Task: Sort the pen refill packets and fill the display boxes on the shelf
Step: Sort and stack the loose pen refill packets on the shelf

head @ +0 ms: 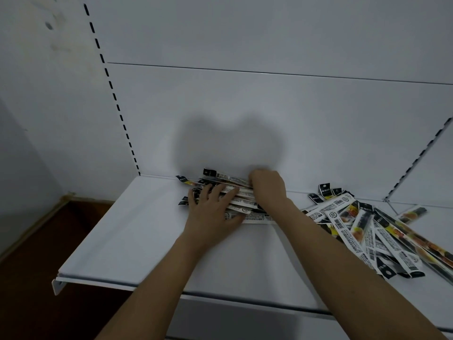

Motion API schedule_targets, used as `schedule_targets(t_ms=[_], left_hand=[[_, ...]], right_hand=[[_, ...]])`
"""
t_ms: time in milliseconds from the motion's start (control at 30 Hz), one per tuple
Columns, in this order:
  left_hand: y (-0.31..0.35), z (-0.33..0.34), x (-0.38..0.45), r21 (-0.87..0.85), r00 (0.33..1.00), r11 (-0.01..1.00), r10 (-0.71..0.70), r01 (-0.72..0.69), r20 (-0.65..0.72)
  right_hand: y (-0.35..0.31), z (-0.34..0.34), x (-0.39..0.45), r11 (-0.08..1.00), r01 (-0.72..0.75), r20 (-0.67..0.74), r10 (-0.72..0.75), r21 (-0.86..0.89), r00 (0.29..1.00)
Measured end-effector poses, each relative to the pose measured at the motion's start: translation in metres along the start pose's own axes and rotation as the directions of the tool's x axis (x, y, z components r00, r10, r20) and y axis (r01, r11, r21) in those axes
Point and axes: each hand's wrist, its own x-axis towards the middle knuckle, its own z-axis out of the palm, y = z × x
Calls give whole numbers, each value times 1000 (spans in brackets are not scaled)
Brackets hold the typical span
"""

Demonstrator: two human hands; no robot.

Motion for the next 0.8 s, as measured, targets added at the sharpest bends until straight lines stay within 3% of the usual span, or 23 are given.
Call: schedule_targets(t_ms=[100,267,467,600,700,800], left_hand=[[-1,0,0,6,1000,1000,13,-13,-21],[-2,2,1,-4,999,1000,25,-26,-38],[-1,3,2,34,1000,999,7,-7,-7],[0,-2,1,45,996,999,-14,10,84],[-1,-1,1,40,999,999,-16,14,36],[-3,1,5,-3,998,1000,-24,25,57]], right_hand=[[3,-2,3,999,36,-64,-37,-13,997],[-1,2,10,993,67,-13,-69,-101,998],[-6,5,15,960,126,-52,-143,-249,988],[-2,1,15,955,175,-51,-192,-239,980],[8,-12,11,949,288,-249,-312,-129,917],[18,-26,-2,889,454,-484,-425,-65,764]])
